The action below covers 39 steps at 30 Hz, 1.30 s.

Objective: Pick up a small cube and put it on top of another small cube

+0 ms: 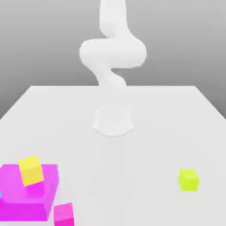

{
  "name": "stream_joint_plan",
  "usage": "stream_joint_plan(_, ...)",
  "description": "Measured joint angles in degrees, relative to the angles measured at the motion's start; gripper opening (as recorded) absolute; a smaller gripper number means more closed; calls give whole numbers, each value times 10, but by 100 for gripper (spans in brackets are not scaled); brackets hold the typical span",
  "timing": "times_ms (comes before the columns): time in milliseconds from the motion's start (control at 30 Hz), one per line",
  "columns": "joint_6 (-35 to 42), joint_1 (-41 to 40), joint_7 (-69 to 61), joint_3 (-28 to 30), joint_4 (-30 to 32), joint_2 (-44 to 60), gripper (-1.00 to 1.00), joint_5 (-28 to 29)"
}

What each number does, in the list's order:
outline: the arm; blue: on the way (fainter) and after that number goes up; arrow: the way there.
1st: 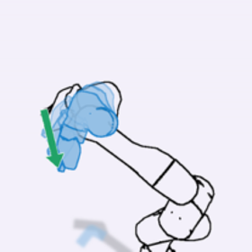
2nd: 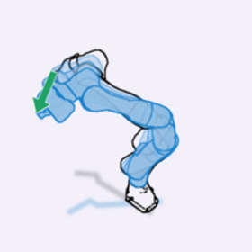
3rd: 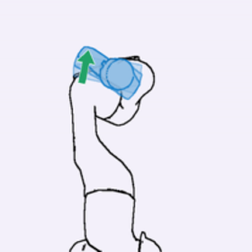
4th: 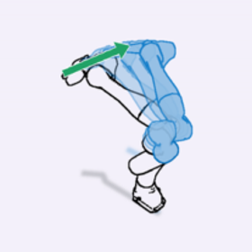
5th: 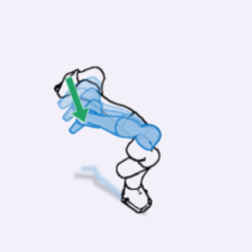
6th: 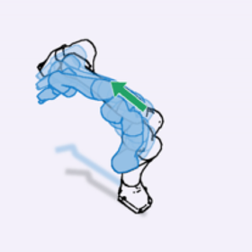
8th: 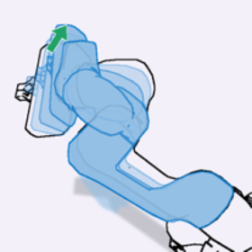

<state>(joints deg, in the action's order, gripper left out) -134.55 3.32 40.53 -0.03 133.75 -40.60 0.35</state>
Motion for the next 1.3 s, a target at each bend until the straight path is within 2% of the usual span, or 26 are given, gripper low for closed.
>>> stream_joint_plan(400,-134,142,-267,-16,95,253,0,2)
stream_joint_plan(733,-244,228,-475,-64,173,461,0,19)
stream_joint_plan(933,-336,252,-476,-43,165,586,0,60)
stream_joint_plan(967,-351,258,-472,-36,161,605,-100,64)
stream_joint_plan(1167,-357,260,-470,-33,159,614,-100,67)
stream_joint_plan(1300,-314,248,-483,-49,170,560,-100,50)
